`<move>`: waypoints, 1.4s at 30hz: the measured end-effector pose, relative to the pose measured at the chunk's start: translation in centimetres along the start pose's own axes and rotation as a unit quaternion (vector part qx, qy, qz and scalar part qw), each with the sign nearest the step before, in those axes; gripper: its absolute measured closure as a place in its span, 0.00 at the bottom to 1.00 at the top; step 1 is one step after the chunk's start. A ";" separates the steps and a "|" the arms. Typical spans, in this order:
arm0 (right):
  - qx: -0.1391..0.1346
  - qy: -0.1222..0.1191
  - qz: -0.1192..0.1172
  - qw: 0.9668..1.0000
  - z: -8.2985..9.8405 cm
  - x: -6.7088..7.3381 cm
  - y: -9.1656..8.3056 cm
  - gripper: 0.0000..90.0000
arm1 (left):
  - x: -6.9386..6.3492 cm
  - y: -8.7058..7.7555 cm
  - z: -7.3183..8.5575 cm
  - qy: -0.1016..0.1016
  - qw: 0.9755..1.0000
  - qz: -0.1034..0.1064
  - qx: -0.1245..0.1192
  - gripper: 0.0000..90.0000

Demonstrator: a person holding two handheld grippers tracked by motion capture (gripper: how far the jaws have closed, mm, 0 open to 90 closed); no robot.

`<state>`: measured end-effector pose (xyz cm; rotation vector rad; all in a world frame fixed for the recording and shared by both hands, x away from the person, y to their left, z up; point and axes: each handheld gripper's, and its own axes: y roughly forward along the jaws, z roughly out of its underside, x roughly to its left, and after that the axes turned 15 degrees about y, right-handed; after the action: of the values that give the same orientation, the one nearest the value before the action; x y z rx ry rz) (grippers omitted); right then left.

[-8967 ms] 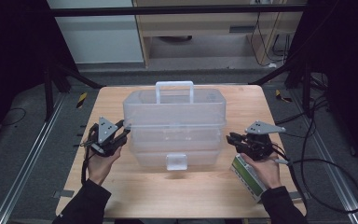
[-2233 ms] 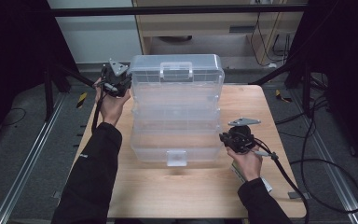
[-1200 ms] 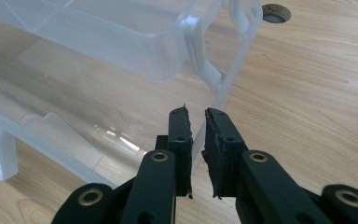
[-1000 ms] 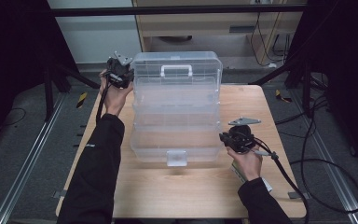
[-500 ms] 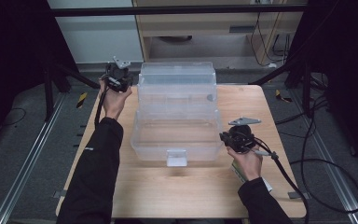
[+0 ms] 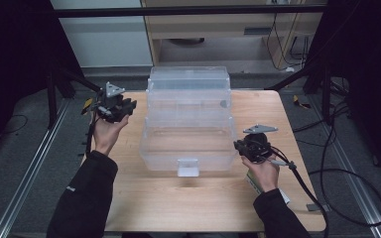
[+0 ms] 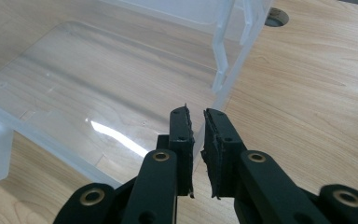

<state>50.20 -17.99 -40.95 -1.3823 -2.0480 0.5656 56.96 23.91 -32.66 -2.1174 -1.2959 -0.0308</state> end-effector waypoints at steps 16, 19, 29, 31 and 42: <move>0.001 0.002 -0.002 1.000 0.0 0.0 0.0 0.91 | -5.2 -0.8 6.3 0.010 0.997 0.058 0.049 0.73; 0.001 0.002 -0.003 1.000 0.0 0.0 0.0 0.91 | -5.8 -0.3 7.0 0.017 0.996 0.064 0.058 0.72; 0.003 0.002 -0.003 1.000 -0.1 -0.1 0.2 0.89 | -7.0 1.3 7.7 0.029 0.994 0.068 0.086 0.70; 0.005 0.004 -0.002 1.000 -0.2 -0.1 0.2 0.89 | -7.1 1.4 7.7 0.033 0.993 0.067 0.090 0.69; 0.022 0.012 0.005 1.000 -0.1 0.1 0.7 0.79 | -7.4 1.8 8.0 0.020 0.993 0.065 0.098 0.70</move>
<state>50.72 -17.66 -41.29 -1.3672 -1.9990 0.5929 52.23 21.78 -42.37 -2.0167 -1.0878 0.1048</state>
